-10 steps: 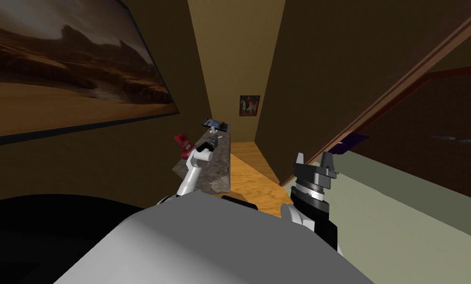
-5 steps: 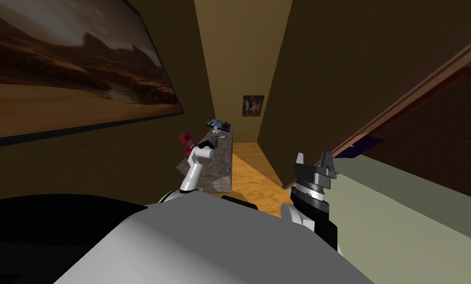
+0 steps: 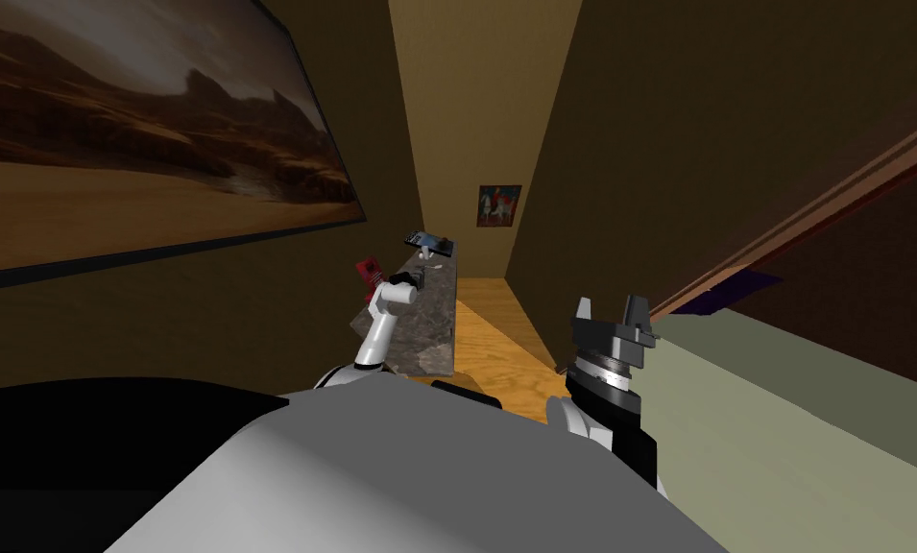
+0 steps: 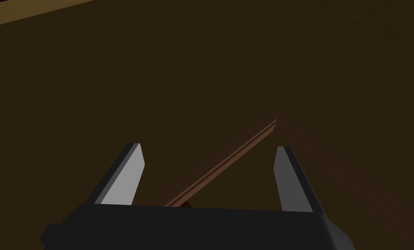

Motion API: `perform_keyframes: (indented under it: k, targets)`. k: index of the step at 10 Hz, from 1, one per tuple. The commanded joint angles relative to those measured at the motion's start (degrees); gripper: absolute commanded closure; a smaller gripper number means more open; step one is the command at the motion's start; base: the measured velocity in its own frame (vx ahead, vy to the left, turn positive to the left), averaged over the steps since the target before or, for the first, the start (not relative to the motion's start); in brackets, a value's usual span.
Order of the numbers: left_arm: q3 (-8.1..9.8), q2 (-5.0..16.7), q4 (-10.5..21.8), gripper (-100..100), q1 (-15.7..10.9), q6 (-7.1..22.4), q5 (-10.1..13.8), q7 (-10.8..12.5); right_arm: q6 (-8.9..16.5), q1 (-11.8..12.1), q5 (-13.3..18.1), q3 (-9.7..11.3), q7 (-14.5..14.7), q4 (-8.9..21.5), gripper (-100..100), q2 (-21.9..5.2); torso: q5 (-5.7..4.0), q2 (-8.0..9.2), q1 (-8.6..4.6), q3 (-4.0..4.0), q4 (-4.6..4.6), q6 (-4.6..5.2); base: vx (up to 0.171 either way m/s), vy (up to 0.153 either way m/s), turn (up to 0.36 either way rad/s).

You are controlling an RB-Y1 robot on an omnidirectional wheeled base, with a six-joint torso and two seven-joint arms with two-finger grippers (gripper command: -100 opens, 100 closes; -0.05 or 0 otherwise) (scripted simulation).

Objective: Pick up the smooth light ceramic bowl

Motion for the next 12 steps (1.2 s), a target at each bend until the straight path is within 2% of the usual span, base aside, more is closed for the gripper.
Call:
perform_keyframes:
  k: [1,4,12]
  targets:
    - [0.27,-0.10,0.40,-100,-0.61,2.63,-0.13,0.06,0.00,0.00,0.00,0.00,0.00,0.00,0,0.00,0.00,0.00,0.00,0.00,0.00,0.00,0.016,0.024,0.080]
    - [1.37,-0.65,2.80,-100,-3.10,7.67,-0.68,0.25,0.00,0.00,0.00,0.00,0.00,0.00,0,0.00,0.02,-0.05,0.06,-0.03,-0.01,0.01,0.030,0.044,0.113]
    - [3.31,-2.51,6.96,-100,-7.03,19.78,-1.91,0.74,0.00,0.00,0.00,0.00,0.00,0.00,0,0.00,0.03,-0.06,0.08,-0.04,-0.02,0.02,0.029,0.049,0.092]
